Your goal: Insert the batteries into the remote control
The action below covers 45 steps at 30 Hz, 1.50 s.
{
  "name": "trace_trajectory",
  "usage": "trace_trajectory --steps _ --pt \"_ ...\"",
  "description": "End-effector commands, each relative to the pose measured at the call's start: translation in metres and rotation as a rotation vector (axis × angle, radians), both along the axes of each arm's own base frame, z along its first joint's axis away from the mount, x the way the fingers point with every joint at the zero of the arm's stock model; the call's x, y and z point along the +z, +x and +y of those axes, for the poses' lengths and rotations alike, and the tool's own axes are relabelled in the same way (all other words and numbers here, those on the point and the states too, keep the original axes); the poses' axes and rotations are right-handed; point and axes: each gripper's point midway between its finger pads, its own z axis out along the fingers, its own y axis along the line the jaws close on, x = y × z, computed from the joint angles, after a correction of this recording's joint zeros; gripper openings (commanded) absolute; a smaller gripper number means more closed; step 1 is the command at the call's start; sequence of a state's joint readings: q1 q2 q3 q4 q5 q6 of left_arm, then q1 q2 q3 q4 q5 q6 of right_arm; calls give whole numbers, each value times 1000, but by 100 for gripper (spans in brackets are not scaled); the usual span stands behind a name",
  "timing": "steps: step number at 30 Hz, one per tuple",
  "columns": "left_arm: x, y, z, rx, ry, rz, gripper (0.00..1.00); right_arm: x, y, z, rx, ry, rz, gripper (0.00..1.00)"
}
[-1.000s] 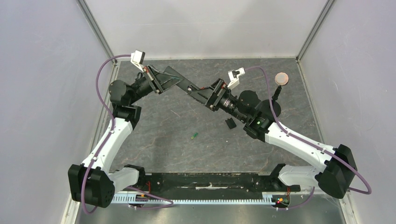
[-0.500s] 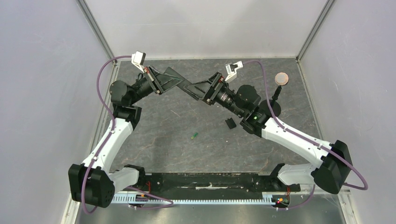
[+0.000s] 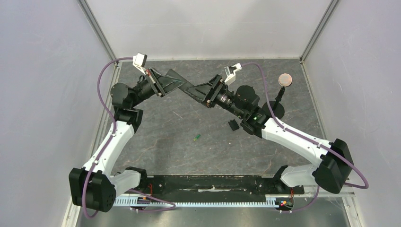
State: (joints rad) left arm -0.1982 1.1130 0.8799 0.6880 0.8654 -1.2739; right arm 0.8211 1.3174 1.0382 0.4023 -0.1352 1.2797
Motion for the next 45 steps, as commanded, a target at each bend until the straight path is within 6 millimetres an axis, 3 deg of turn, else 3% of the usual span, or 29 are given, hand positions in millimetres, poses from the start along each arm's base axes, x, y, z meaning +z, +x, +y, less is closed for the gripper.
trace_trajectory --steps 1,12,23,26,31,35,45 --pt "27 -16 4 5 -45 -109 2 -2 -2 -5 -4 31 26 58" --pt "52 -22 7 -27 -146 -59 2 -18 -1 -10 -24 7 36 46" --pt "72 -26 10 -73 -223 37 2 -30 8 -13 -76 -34 39 46" --pt "69 -26 9 -66 -213 26 2 -27 8 -12 -68 -27 29 52" --pt "50 -27 8 -39 -148 -26 2 2 5 -10 -50 26 -24 75" --pt "30 -23 5 -23 -84 -31 2 24 6 -12 -43 55 -59 80" --pt "12 -16 3 -9 -29 -30 2 31 1 -27 -39 60 -106 87"
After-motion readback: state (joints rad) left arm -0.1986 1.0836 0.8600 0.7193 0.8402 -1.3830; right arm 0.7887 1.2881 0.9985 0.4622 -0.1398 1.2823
